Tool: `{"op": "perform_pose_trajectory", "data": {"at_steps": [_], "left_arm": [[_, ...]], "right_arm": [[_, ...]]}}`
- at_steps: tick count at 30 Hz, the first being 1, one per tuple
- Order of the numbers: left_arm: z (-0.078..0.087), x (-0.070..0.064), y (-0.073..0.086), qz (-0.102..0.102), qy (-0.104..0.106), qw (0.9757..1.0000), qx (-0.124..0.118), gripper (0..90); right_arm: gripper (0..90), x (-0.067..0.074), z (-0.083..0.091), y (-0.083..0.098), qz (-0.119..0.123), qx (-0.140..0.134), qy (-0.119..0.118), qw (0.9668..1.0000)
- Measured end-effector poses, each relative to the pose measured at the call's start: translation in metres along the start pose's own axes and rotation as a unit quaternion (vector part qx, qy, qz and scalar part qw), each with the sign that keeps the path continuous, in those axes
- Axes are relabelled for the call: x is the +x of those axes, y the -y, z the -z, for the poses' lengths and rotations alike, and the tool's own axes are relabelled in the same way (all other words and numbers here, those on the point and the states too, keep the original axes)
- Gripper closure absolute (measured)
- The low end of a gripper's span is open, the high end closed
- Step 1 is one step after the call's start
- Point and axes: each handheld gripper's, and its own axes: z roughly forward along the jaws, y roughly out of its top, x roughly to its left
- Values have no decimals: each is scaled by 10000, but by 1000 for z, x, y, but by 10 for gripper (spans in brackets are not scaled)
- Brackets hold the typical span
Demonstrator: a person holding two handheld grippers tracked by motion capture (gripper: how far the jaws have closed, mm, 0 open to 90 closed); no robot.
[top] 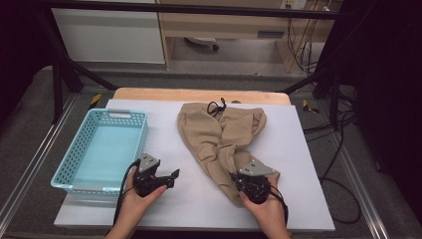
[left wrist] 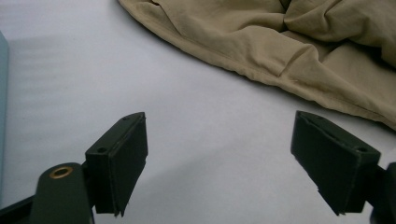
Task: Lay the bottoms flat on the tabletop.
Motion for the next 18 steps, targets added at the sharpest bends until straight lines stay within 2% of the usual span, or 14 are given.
{"op": "perform_pose_trajectory", "data": {"at_steps": [9,18], "left_arm": [[-2,-1,0,-34,40,10000,73,186],[-1,1,0,-16,41,10000,77,185]], "right_arm": [[870,-33,11,5,-394,-157,127,9990],[873,-77,16,15,-815,-142,431,9956]]}}
